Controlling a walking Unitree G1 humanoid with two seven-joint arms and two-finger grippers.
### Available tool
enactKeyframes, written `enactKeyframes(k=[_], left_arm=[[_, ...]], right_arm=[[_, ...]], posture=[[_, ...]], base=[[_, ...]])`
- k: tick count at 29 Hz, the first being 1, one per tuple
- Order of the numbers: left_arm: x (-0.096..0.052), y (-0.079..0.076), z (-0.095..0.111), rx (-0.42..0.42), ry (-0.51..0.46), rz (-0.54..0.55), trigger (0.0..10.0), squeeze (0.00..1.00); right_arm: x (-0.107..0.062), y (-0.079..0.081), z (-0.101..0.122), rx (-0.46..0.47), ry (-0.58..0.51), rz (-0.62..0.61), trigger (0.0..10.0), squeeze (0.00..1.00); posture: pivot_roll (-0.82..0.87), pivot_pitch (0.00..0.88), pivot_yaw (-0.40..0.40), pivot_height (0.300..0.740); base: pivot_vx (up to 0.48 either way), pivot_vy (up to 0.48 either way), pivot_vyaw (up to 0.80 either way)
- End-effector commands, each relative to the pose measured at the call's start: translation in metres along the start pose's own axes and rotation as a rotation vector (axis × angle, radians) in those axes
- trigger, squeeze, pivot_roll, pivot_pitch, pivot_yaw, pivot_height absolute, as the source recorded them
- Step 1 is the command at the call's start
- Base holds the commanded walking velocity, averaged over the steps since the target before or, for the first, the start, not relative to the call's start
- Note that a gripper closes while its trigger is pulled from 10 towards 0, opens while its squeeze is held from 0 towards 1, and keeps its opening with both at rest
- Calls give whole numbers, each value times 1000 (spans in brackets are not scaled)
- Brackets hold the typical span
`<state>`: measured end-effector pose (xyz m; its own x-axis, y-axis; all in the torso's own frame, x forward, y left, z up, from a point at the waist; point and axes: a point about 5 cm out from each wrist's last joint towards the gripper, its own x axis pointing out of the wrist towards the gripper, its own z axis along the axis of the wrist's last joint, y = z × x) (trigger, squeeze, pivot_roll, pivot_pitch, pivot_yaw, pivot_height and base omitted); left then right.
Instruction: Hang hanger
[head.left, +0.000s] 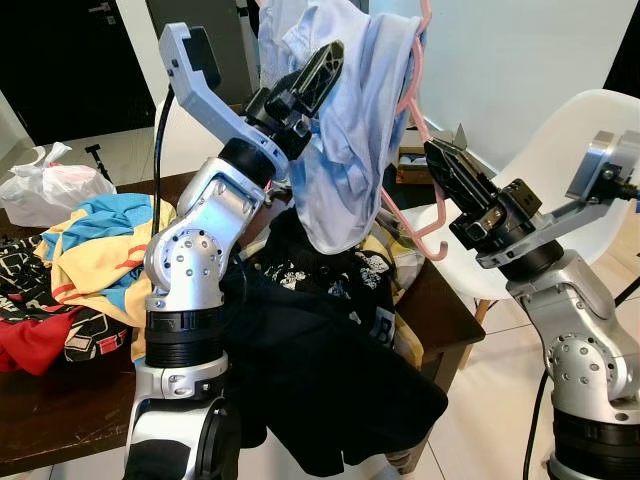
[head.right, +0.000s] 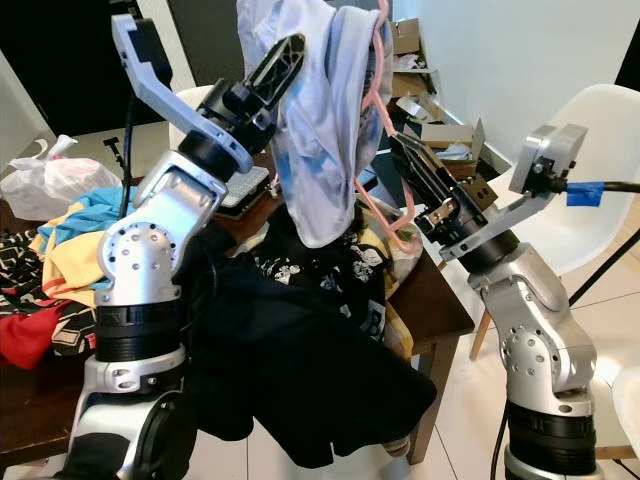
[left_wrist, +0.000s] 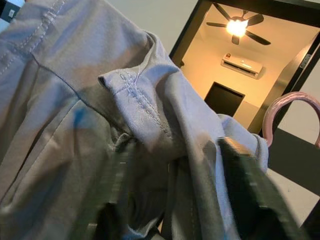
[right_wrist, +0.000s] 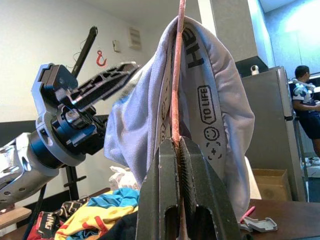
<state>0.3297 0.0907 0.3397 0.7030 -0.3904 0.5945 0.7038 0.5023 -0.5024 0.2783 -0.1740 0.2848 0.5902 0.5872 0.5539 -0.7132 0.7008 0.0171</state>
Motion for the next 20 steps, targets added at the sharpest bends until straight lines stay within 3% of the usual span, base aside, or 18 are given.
enactKeyframes(k=[1,9,12,14,16,18,19,20], left_arm=[[-3,3,0,-17,2,11,0,0],[-5,4,2,-19,11,8,0,0],[-16,9,14,2,9,0,0,0],[-23,14,28,71,3,-14,0,0],[-23,14,28,71,3,-14,0,0],[-28,27,67,156,-71,25,0,0],[-28,27,67,156,-71,25,0,0],[-31,31,93,196,-132,41,0,0]], right_arm=[[3,6,6,-12,-28,36,10000,0],[4,5,6,-15,-29,32,10000,0],[2,-5,4,-39,-4,-54,10000,0],[-1,-12,1,-48,21,-107,10000,0],[-1,-12,1,-48,21,-107,10000,0],[-3,-21,-4,-43,53,-179,10000,0],[-3,-21,-4,-43,53,-179,10000,0],[-4,-26,-6,-40,67,-220,10000,0]], posture=[[-64,0,83,710],[-64,0,84,710],[-62,0,87,710],[-58,0,81,710],[-58,0,81,710],[-43,0,72,710],[-43,0,72,710],[-41,0,71,710]], base=[[0,0,0],[0,0,0],[0,0,0],[0,0,0],[0,0,0],[0,0,0],[0,0,0],[0,0,0]])
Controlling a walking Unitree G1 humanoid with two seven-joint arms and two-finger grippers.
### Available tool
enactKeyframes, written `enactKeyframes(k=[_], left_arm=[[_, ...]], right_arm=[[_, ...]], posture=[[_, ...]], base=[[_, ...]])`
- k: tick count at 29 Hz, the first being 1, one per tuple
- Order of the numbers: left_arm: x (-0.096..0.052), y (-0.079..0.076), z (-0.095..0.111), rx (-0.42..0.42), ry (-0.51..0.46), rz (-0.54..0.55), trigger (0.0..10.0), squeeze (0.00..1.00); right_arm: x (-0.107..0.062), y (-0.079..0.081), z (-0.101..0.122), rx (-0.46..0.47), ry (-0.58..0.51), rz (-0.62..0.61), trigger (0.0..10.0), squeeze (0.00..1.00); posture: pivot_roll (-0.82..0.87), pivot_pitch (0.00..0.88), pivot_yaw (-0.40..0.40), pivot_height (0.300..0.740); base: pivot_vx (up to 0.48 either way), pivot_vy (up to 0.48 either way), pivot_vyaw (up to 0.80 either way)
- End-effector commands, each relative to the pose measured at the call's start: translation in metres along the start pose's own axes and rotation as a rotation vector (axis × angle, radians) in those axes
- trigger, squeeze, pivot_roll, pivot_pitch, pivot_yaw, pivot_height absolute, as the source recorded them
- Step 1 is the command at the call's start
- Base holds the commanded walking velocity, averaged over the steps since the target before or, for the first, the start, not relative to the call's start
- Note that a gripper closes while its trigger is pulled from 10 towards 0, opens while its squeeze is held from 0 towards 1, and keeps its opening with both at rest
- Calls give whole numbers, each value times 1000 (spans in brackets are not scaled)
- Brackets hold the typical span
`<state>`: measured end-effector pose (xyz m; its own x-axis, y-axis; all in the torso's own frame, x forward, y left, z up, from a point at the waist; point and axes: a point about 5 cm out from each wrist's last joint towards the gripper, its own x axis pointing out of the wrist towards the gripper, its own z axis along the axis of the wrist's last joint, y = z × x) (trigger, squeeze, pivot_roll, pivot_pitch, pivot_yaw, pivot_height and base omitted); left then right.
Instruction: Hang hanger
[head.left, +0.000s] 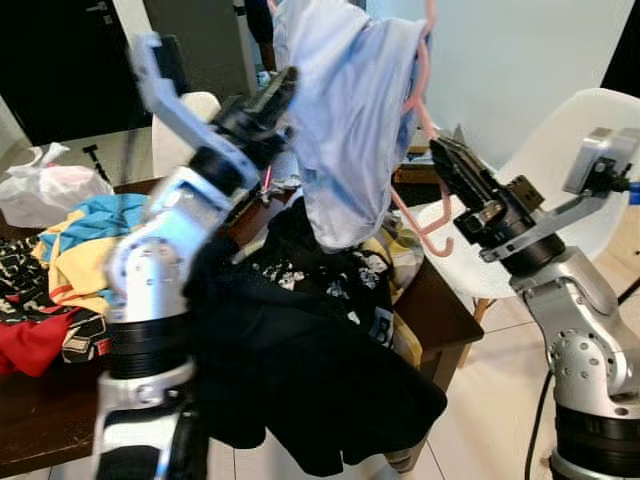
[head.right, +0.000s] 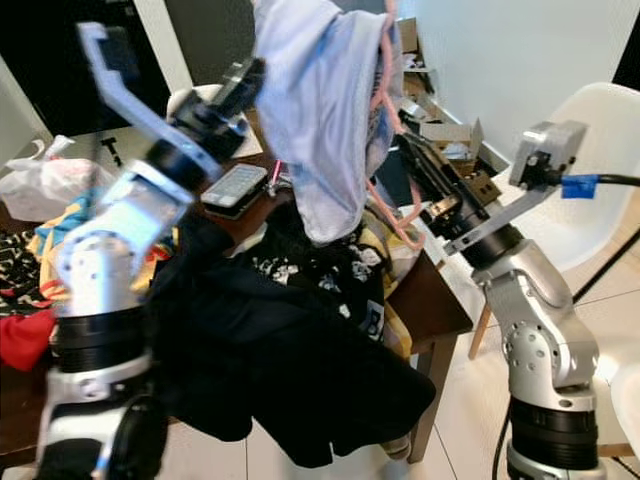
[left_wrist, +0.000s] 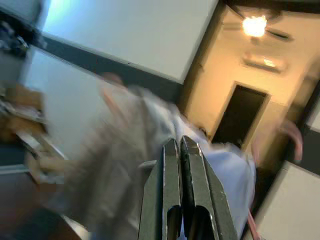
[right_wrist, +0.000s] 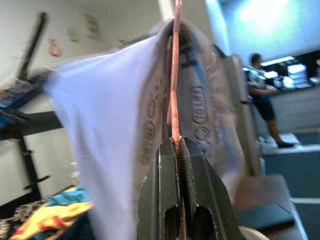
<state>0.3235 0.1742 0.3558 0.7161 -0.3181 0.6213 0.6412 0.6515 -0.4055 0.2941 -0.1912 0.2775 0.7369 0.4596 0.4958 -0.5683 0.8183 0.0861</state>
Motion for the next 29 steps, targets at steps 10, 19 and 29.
enactKeyframes(k=[10,19,29], left_arm=[[-21,-1,61,23,-151,-46,0,0],[-55,11,14,-75,56,-18,0,0],[-103,39,-71,10,411,197,0,0]], right_arm=[[2,-28,-7,21,39,-221,10000,0],[5,-42,6,81,-70,-324,10000,0],[10,-35,31,235,-270,-245,10000,0]], posture=[[-27,0,57,710],[-19,0,52,710],[-19,0,50,710]], base=[[0,0,0],[0,0,0],[0,0,0]])
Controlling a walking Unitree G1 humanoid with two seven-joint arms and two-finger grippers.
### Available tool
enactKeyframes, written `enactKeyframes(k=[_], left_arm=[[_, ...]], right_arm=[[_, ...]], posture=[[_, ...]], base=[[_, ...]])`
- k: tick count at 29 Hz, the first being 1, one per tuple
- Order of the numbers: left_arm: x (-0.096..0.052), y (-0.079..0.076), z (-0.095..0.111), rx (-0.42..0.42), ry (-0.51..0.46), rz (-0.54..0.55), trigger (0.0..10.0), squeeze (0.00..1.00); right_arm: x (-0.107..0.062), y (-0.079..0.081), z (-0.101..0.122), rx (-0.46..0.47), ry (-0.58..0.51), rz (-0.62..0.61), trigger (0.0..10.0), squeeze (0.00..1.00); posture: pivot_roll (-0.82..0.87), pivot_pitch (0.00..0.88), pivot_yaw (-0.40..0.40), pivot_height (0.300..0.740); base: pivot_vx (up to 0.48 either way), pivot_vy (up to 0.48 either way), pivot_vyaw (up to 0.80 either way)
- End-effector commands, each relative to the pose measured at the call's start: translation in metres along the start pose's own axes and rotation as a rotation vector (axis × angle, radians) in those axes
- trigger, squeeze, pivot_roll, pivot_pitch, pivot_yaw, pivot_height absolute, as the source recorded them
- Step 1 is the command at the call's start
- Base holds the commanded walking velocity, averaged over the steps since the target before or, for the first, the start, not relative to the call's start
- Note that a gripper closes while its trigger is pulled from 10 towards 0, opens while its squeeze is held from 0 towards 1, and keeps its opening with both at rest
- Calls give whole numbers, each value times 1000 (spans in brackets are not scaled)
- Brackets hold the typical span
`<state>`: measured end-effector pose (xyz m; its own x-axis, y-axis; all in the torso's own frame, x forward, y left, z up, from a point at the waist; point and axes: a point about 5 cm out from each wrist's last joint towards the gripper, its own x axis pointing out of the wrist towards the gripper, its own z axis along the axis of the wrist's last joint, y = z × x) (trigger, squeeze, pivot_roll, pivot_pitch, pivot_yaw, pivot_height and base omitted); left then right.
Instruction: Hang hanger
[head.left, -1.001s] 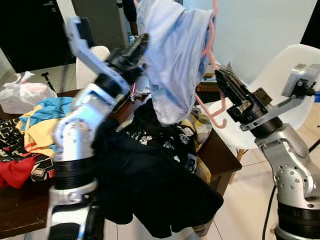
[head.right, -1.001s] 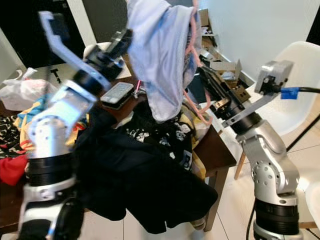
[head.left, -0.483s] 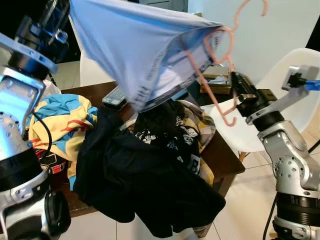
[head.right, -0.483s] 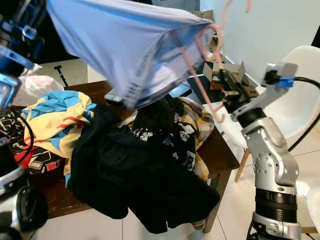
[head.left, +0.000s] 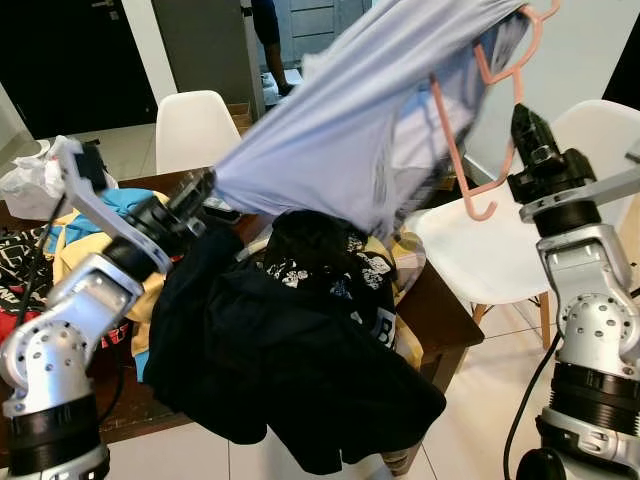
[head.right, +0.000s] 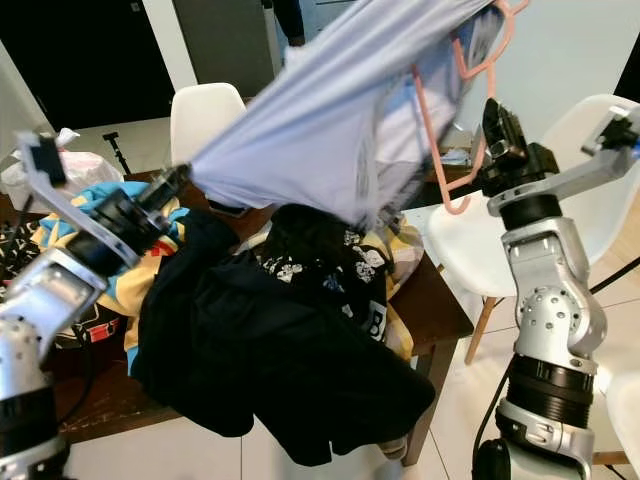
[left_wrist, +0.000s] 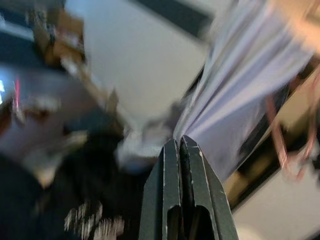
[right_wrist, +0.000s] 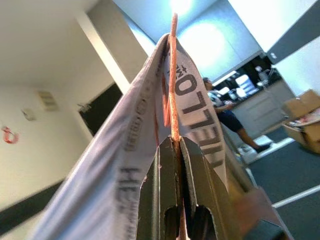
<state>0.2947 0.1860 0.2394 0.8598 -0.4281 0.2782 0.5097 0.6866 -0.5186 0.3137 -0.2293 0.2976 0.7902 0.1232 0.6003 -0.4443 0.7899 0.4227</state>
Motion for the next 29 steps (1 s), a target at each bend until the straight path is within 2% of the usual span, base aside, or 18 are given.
enactKeyframes(k=[1,2,3,5,10,11,12,15,17,18,19,21,22,23,25,26,29], left_arm=[[-3,4,-10,55,55,37,0,0],[-1,2,-19,84,91,45,10000,0],[-1,2,-19,84,91,45,10000,0],[8,-9,-29,107,111,15,10000,0],[13,-17,-31,130,107,-17,10000,4],[16,-24,-30,152,107,-60,10000,1000],[16,-24,-30,152,107,-60,10000,1000],[18,-36,-27,220,122,-148,10000,1000],[18,-36,-27,220,122,-148,10000,1000],[16,-38,-21,277,133,-178,10000,1000],[16,-38,-21,277,133,-178,10000,1000],[9,-36,-2,421,178,-229,10000,1000],[9,-36,-2,421,178,-229,10000,1000],[-2,-31,18,570,239,-264,10000,1000],[-2,-31,18,570,239,-264,10000,1000],[-5,-31,28,619,248,-271,10000,1000],[-5,-31,28,619,248,-271,10000,1000]], right_arm=[[3,8,6,14,-39,38,10000,0],[4,11,5,12,-32,59,10000,0],[4,11,5,12,-32,59,10000,0],[4,20,0,-6,-1,117,10000,0],[4,25,-2,-12,17,151,10000,0],[3,28,-3,-15,22,171,10000,0],[3,28,-3,-15,22,171,10000,0],[1,32,-4,-18,27,205,10000,0],[1,32,-4,-18,27,205,10000,0],[1,33,-4,-22,27,217,10000,0],[1,33,-4,-22,27,217,10000,0],[-1,34,-4,-30,29,240,10000,0],[-1,34,-4,-30,29,240,10000,0],[-3,36,-4,-33,25,269,10000,0],[-3,36,-4,-33,25,269,10000,0],[-4,37,-3,-39,28,285,10000,0],[-4,37,-3,-39,28,285,10000,0]], posture=[[-19,0,50,710],[-25,0,48,710],[-25,0,48,710],[-33,0,50,710],[-33,0,50,710],[-37,0,53,710],[-37,0,53,710],[-38,0,55,710],[-38,0,55,710],[-37,0,54,710],[-37,0,54,710],[-30,0,54,710],[-30,0,54,710],[-28,0,54,710],[-28,0,54,710],[-28,0,54,710],[-28,0,54,710]], base=[[0,0,0],[0,0,0],[0,0,0],[0,0,0],[0,0,0],[0,0,0],[0,0,0],[0,0,0],[0,0,0],[0,0,0],[0,0,0],[0,0,0],[0,0,0],[0,0,0],[0,0,0],[0,0,0],[0,0,0]])
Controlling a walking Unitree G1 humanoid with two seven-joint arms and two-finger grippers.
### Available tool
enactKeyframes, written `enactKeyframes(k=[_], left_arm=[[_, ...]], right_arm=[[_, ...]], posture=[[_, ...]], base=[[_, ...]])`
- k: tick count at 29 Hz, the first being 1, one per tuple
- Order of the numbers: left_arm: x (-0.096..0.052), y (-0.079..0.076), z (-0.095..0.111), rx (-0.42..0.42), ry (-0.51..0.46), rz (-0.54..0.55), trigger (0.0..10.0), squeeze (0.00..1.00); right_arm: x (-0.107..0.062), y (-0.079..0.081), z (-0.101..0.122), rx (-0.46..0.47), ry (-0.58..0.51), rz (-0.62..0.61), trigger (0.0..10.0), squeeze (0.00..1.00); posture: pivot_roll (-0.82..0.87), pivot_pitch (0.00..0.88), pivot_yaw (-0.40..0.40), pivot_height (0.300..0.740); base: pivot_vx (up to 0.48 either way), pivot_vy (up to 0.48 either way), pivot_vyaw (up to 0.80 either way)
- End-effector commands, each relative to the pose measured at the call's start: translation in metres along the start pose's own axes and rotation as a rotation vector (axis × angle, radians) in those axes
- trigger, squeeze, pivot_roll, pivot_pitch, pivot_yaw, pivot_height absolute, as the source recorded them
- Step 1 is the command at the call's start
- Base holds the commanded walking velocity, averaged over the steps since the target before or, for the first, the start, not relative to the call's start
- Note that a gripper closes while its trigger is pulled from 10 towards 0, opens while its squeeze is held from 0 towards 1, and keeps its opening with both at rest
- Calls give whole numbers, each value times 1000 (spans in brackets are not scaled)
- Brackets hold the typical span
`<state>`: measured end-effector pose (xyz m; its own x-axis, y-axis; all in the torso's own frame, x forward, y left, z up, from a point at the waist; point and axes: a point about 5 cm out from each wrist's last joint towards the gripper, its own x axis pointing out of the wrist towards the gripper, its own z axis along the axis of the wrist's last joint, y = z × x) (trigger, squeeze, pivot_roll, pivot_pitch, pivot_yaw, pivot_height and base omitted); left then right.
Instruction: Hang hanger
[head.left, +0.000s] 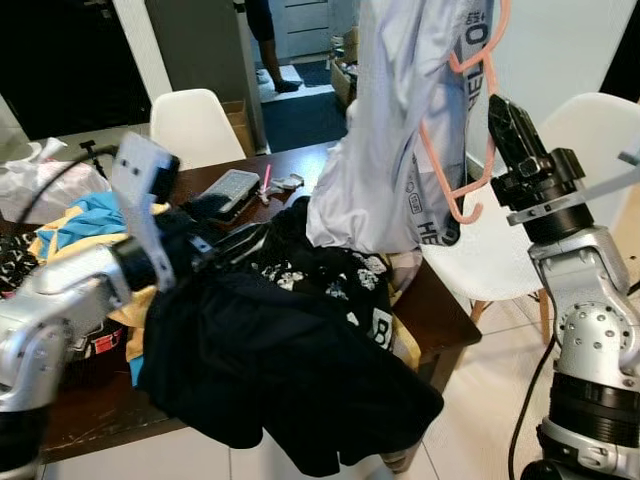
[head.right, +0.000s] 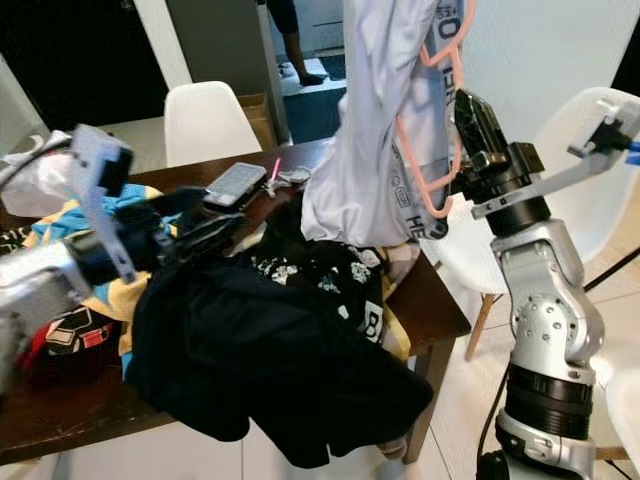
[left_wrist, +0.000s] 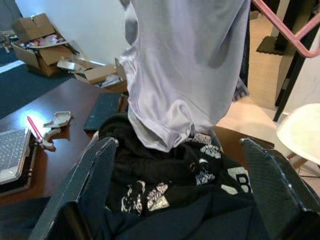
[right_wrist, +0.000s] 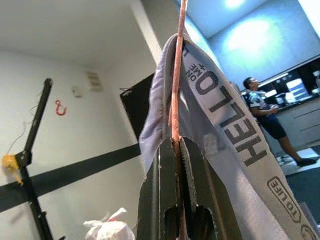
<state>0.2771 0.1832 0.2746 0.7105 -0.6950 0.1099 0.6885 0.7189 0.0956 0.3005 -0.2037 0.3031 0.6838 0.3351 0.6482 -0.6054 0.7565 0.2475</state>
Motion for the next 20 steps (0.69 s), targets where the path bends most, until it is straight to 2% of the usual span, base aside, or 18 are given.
enactKeyframes(k=[1,2,3,4,7,8,9,10,11,12,13,15,16,17,18,19,20], left_arm=[[-1,-1,2,21,7,-8,10000,1000],[-8,7,22,69,-33,-8,10000,1000],[-8,7,22,69,-33,-8,10000,1000],[-13,16,55,109,-117,-25,10000,1000],[-13,16,55,109,-117,-25,10000,1000],[-18,23,93,153,-200,-69,10000,1000],[-18,23,93,153,-200,-69,10000,1000],[-21,27,127,191,-269,-122,10000,976],[-21,27,127,191,-269,-122,10000,976],[-24,27,147,214,-303,-172,10000,0],[-24,27,147,214,-303,-172,10000,0],[-27,29,164,255,-304,-237,10000,0],[-27,29,164,255,-304,-237,10000,0],[-30,30,168,291,-268,-279,10000,0],[-34,31,168,361,-206,-334,10000,0],[-34,31,168,361,-206,-334,10000,0],[-37,32,166,402,-148,-382,10000,0]], right_arm=[[2,8,3,-6,-19,47,10000,0],[-2,9,2,-43,9,84,10000,0],[-2,9,2,-43,9,84,10000,0],[-10,13,0,-93,65,169,10000,0],[-10,13,0,-93,65,169,10000,0],[-22,19,-3,-147,151,296,10000,0],[-22,19,-3,-147,151,296,10000,0],[-34,26,-6,-185,241,411,10000,0],[-34,26,-6,-185,241,411,10000,0],[-42,30,-9,-202,306,488,10000,0],[-42,30,-9,-202,306,488,10000,0],[-51,38,-13,-214,383,575,10000,0],[-51,38,-13,-214,383,575,10000,0],[-54,42,-15,-215,418,617,10000,0],[-56,46,-17,-219,449,660,10000,0],[-56,46,-17,-219,449,660,10000,0],[-58,49,-18,-221,471,693,10000,0]], posture=[[-28,0,54,710],[-23,0,56,710],[-23,0,56,710],[1,0,55,710],[1,0,55,710],[9,0,62,710],[9,0,62,710],[11,0,69,710],[11,0,69,710],[14,0,73,710],[14,0,73,710],[17,0,77,710],[17,0,77,710],[21,0,85,710],[23,0,90,710],[23,0,90,710],[24,0,92,710]], base=[[0,0,0],[0,0,0],[0,0,0],[0,0,0],[0,0,0],[0,0,0],[0,0,0],[0,0,0],[0,0,0],[0,0,0],[0,0,0],[0,0,0],[0,0,0],[0,0,0],[0,0,0],[0,0,0],[0,0,0]])
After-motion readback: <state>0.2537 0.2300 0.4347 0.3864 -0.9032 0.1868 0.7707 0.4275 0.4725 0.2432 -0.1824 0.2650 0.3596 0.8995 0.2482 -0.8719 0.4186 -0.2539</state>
